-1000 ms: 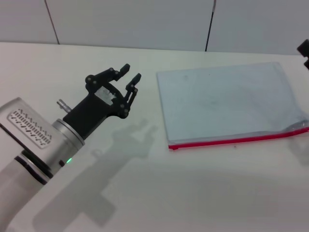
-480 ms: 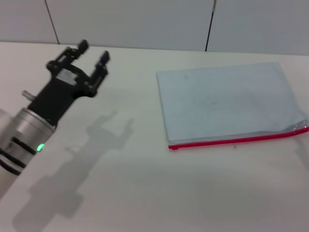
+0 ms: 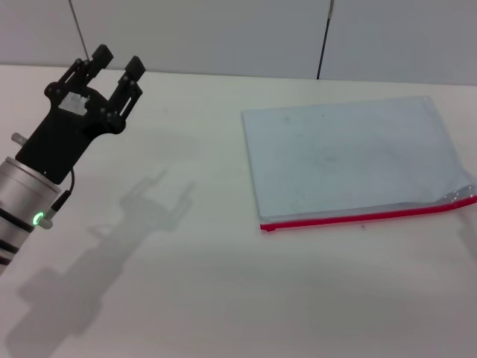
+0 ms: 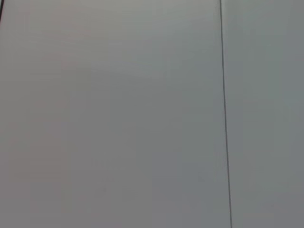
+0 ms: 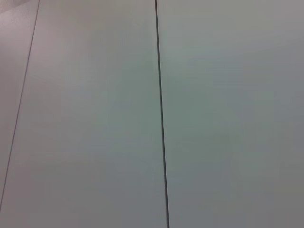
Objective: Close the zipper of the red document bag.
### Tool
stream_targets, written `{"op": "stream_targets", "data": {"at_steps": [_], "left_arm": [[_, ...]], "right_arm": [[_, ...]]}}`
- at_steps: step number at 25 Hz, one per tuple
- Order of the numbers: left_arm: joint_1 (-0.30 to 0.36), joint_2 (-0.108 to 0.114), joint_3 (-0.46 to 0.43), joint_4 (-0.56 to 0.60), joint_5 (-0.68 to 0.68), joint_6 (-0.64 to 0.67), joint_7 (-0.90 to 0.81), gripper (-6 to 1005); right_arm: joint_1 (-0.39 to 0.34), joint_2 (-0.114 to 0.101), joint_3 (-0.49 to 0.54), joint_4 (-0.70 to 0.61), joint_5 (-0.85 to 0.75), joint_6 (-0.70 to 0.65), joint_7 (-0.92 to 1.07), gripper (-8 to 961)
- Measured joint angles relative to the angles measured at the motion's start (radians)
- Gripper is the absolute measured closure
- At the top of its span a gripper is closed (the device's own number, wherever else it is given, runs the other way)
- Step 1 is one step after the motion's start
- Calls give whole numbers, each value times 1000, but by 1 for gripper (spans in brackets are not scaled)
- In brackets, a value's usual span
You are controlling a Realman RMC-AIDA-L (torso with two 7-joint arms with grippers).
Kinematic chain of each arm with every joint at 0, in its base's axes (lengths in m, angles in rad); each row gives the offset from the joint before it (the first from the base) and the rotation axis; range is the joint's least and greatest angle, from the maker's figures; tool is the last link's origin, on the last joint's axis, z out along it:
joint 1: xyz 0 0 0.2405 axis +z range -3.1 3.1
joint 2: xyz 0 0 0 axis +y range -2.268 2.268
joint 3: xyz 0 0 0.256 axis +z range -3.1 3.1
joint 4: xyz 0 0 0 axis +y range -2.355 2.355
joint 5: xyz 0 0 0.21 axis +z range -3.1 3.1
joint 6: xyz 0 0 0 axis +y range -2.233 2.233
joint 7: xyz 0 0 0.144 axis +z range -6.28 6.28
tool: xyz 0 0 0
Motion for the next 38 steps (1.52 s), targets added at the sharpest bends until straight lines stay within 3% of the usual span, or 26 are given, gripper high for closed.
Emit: {"op": "stream_targets", "data": {"at_steps": [29, 38], "left_arm": [[-13, -10, 6, 1, 7, 33, 10, 517], [-11, -13, 4, -20, 3, 63, 149, 554]], "right_arm": [[12, -4, -25, 25, -8, -8, 0, 239], [23, -6, -29, 25, -9, -6, 1, 239]]}}
